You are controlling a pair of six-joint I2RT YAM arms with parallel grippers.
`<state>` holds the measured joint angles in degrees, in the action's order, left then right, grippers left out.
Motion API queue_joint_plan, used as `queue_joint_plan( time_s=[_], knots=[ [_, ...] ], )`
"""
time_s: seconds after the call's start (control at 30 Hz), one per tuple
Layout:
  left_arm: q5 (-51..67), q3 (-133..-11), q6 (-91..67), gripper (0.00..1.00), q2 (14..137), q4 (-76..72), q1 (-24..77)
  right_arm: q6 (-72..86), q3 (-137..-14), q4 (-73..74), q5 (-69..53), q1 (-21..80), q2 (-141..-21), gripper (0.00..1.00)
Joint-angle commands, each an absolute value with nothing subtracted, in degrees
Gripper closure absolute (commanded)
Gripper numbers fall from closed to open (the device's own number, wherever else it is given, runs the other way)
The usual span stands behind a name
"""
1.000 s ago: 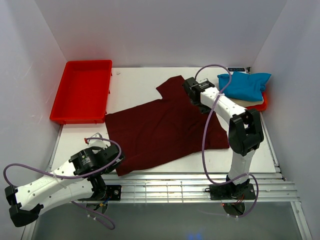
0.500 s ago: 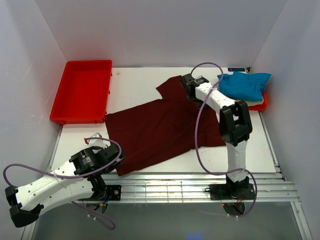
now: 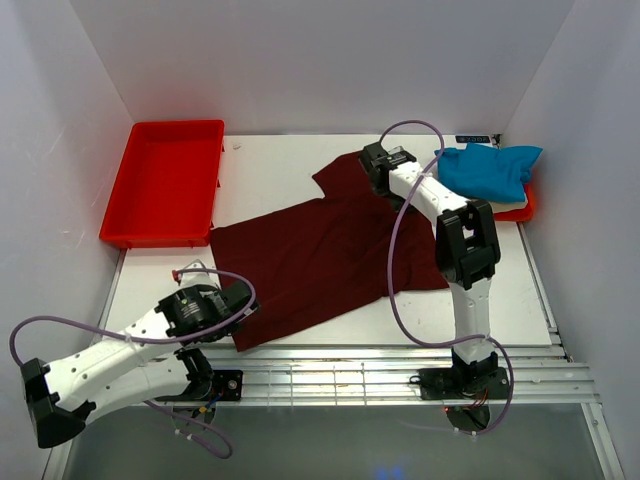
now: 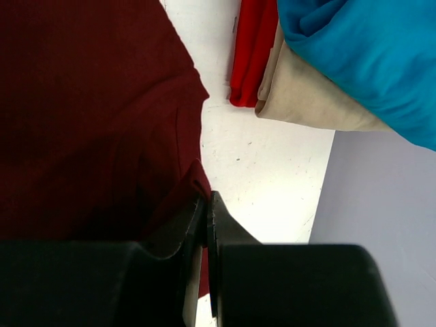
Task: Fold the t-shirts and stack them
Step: Fold the tshirt
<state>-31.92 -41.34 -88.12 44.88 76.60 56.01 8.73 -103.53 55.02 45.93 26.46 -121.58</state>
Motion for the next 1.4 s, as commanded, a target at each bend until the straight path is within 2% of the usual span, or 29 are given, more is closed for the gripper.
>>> queue_joint_plan(
  time_s=[0.0,0.07,0.1,0.13,0.17,0.2,0.23,0.37,0.57,0.73,0.83,1.0,1.17,1.37],
  knots=[
    [-38.39,-45.34,-96.6,1.0,50.42,80.42,55.2,8.35,-106.43,53.88,47.37,25.84,-123.04,0.92],
    [-42.44,-46.67,-95.01,0.98,53.51,80.42,53.62,8.35,-107.14,53.79,47.37,25.84,-123.66,0.92],
    [-43.23,-46.93,-94.66,0.81,56.31,80.42,52.83,8.44,-107.23,53.79,47.29,25.84,-123.92,0.92],
    [-43.94,-46.85,-94.31,0.25,57.56,80.51,51.08,8.44,-107.4,53.88,47.11,25.84,-124.1,0.89],
    [-44.38,-46.85,-93.44,0.02,58.7,80.42,49.76,8.44,-107.58,53.88,46.41,25.75,-124.19,0.85],
    [-44.3,-46.93,-92.91,0.02,60.63,80.51,47.48,8.44,-107.49,53.79,46.06,25.75,-124.19,0.8],
    [-44.12,-46.85,-92.12,0.02,61.25,80.42,46.5,8.44,-107.23,53.44,45.79,25.75,-123.93,0.68],
    [-43.94,-47.63,-91.14,0.02,59.51,80.42,44.3,7.39,-106.0,51.42,45.62,25.84,-122.52,0.55],
    [-47.72,-54.39,-88.6,0.02,57.21,80.07,44.21,7.38,-107.67,48.44,43.43,25.75,-114.99,0.54],
    [-46.69,-63.71,-72.02,0.03,64.85,69.17,44.38,5.27,-101.25,32.81,38.33,26.02,-106.7,0.55],
    [-41.33,-64.43,-73.02,0.02,66.27,69.08,45.69,7.11,-107.63,30.67,32.71,26.8,-110.46,0.54],
    [-41.57,-58.72,-74.62,0.02,59.34,67.51,46.76,13.09,-114.61,38.13,23.29,27.59,-117.25,0.58],
    [-41.58,-59.5,-64.99,0.03,60.72,60.4,46.84,8.88,-99.97,34.02,26.02,29.53,-106.38,0.56],
    [-36.31,-62.14,-60.39,0.08,76.01,53.54,46.85,11.86,-86.16,38.49,22.34,27.95,-94.76,0.56]
  ],
)
